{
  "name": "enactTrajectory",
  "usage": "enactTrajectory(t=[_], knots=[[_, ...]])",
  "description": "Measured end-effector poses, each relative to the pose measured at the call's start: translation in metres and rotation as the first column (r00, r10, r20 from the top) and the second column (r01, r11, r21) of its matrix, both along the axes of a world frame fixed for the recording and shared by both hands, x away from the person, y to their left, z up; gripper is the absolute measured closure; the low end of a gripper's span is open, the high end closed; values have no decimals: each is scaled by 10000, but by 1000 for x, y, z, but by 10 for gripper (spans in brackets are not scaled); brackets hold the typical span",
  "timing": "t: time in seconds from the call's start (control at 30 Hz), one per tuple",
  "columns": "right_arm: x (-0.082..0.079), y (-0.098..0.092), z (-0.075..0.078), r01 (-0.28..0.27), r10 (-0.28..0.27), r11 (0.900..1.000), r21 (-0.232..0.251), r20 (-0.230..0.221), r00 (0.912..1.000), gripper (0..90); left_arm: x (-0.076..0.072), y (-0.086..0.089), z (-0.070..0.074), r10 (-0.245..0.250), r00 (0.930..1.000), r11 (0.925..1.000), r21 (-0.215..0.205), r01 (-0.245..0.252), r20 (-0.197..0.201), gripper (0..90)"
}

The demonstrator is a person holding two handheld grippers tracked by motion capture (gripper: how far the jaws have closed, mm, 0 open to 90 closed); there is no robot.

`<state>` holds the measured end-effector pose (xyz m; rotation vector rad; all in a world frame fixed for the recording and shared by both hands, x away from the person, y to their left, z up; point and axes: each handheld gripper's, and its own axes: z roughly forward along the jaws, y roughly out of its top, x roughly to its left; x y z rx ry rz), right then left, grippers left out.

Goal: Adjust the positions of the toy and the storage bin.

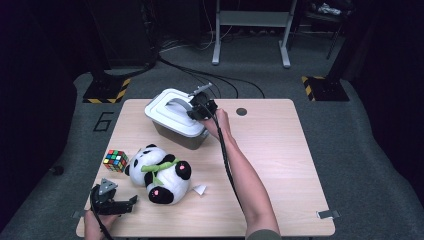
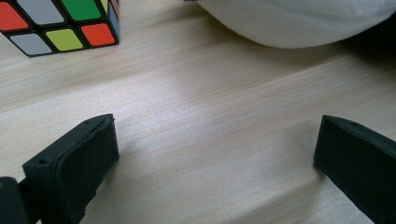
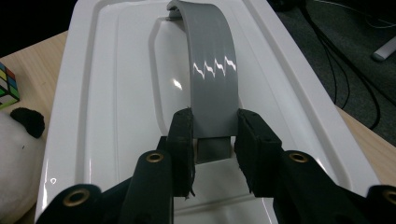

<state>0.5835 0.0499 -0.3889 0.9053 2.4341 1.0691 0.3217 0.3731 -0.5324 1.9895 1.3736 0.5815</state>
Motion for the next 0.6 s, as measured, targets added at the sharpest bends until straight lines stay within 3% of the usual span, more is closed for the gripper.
enactTrajectory(t=[0.6], knots=[[-14,-21,0,259,-259,9997,-53,-5,9997,673,0,-1,0,77,10000,9999,-87,-76,44,0]])
